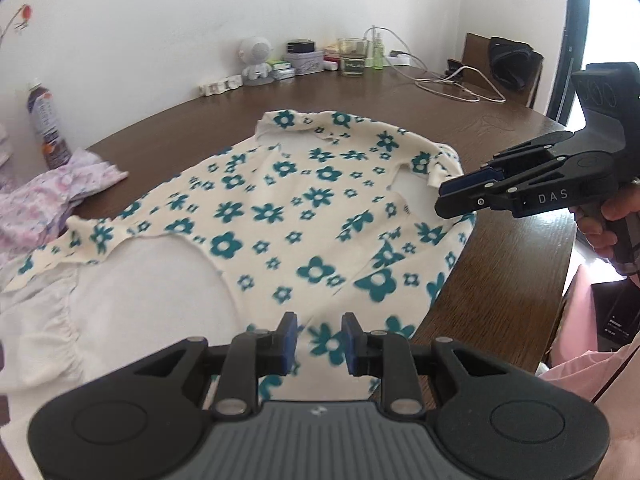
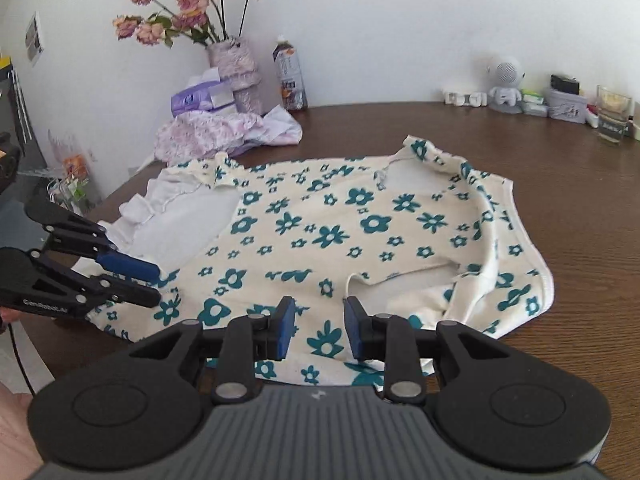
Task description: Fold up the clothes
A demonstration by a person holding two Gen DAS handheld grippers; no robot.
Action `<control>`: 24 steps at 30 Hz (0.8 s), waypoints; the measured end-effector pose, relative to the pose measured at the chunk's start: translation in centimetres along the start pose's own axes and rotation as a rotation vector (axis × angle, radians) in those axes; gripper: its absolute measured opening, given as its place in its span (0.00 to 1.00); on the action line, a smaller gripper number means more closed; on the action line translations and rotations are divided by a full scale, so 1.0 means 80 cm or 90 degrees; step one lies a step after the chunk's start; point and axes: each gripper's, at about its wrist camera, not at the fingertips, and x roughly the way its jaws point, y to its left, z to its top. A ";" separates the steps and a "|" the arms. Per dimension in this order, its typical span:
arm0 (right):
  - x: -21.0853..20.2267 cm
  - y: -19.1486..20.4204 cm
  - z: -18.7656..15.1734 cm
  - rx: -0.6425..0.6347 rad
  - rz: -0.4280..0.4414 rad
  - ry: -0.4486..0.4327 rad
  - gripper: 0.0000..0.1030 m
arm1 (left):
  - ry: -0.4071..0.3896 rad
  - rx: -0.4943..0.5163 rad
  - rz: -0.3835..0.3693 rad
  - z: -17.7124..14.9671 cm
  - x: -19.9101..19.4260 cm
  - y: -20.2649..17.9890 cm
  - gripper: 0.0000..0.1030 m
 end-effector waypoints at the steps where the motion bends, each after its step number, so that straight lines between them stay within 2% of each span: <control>1: 0.008 0.001 0.000 -0.004 0.002 0.014 0.26 | 0.001 -0.019 0.014 -0.008 -0.006 0.007 0.25; 4: 0.019 -0.001 0.000 -0.030 0.002 0.052 0.28 | 0.002 -0.077 0.057 -0.029 -0.024 0.028 0.27; 6: 0.022 -0.002 0.002 -0.056 -0.002 0.075 0.38 | 0.005 -0.099 0.069 -0.038 -0.032 0.037 0.28; 10: 0.028 -0.002 0.007 -0.090 0.008 0.114 0.38 | 0.016 -0.110 0.076 -0.041 -0.030 0.043 0.29; 12: 0.033 -0.002 0.007 -0.098 0.015 0.130 0.39 | 0.025 -0.100 0.085 -0.039 -0.025 0.041 0.34; 13: 0.034 -0.001 0.007 -0.102 0.015 0.132 0.39 | 0.029 -0.095 0.092 -0.039 -0.024 0.040 0.38; 17: 0.034 -0.001 0.008 -0.119 0.021 0.138 0.39 | 0.027 -0.089 0.122 -0.038 -0.030 0.041 0.38; 21: 0.035 -0.002 0.012 -0.130 0.029 0.151 0.39 | 0.018 -0.108 0.137 -0.042 -0.045 0.047 0.40; 24: 0.035 0.001 0.013 -0.154 0.027 0.162 0.39 | 0.031 -0.139 0.156 -0.052 -0.043 0.055 0.42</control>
